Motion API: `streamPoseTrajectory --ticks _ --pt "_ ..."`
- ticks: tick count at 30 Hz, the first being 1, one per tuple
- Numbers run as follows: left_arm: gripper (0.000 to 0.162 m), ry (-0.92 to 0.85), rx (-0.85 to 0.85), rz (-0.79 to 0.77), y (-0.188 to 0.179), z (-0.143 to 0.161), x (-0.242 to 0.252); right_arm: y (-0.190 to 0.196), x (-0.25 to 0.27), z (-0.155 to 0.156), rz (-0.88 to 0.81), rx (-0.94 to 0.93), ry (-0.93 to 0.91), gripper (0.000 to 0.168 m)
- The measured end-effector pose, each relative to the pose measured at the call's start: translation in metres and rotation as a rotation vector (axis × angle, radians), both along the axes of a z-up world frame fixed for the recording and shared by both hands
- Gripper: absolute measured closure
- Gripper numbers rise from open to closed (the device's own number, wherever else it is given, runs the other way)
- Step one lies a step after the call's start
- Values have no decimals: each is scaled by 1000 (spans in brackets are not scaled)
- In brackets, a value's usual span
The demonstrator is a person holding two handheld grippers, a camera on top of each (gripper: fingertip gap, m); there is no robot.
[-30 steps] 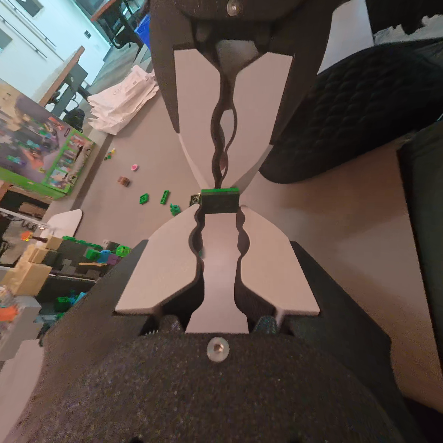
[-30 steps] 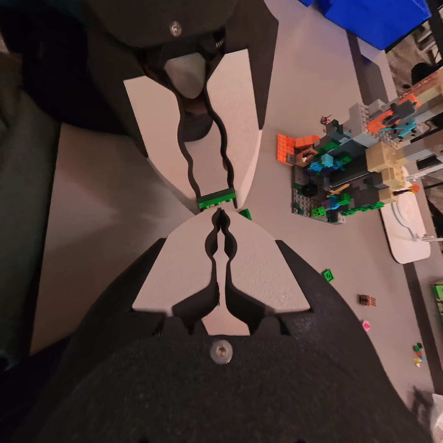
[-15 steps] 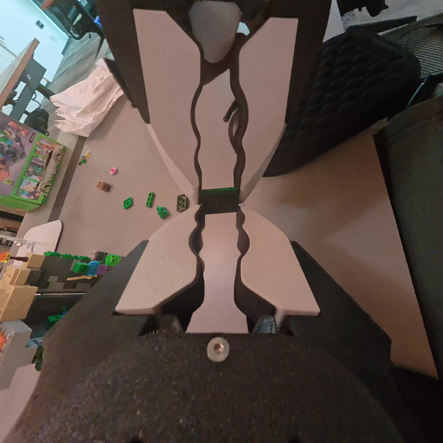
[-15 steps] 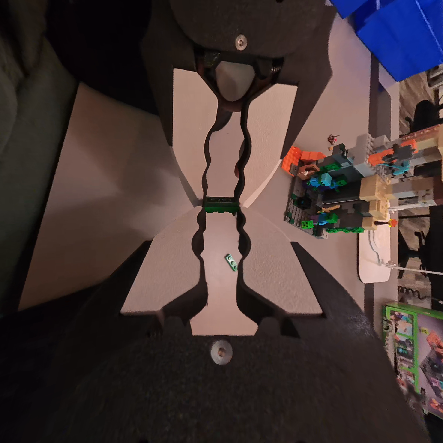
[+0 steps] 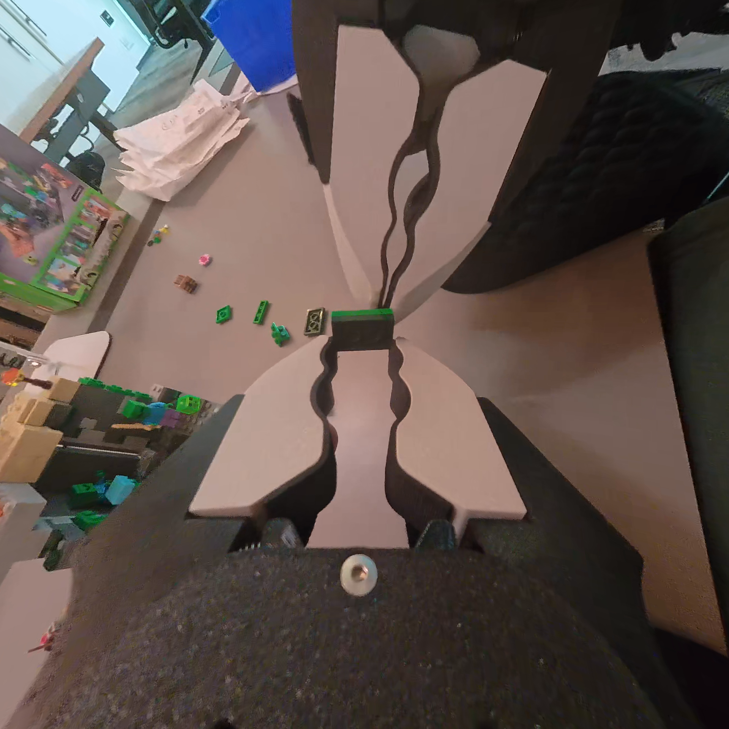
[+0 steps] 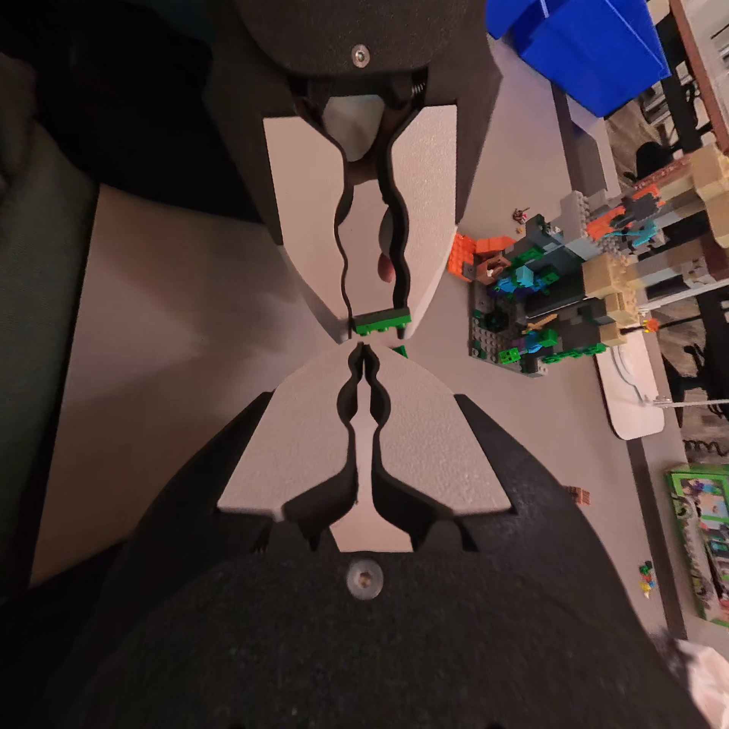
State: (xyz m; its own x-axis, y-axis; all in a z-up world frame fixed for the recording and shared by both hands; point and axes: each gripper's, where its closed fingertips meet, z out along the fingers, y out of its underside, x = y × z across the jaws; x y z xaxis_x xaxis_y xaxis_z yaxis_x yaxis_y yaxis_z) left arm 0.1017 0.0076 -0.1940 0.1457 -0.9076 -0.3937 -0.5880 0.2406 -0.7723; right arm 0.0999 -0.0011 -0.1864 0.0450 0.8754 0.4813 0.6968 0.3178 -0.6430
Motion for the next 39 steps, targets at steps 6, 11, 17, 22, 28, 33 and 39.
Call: streamPoseTrajectory --ticks 6,11,17,22,28,33,39 --pt "136 37 6 -50 -8 -6 5 0 1 2 23 26 -59 141" --pt "136 105 31 -64 -10 -10 7 -3 1 -4 53 21 -126 144" --pt "137 181 9 -105 -12 -15 5 -4 1 -8 101 29 -174 146" --pt "137 208 -52 -139 -11 -23 5 3 3 -11 123 91 -220 146" --pt "136 191 -91 -153 -9 -24 6 9 4 -7 110 114 -212 168" --pt "136 191 -69 -116 2 -22 2 7 6 -8 69 24 -174 140" --pt "136 203 -37 -107 0 -24 5 3 2 -7 55 -27 -150 138"
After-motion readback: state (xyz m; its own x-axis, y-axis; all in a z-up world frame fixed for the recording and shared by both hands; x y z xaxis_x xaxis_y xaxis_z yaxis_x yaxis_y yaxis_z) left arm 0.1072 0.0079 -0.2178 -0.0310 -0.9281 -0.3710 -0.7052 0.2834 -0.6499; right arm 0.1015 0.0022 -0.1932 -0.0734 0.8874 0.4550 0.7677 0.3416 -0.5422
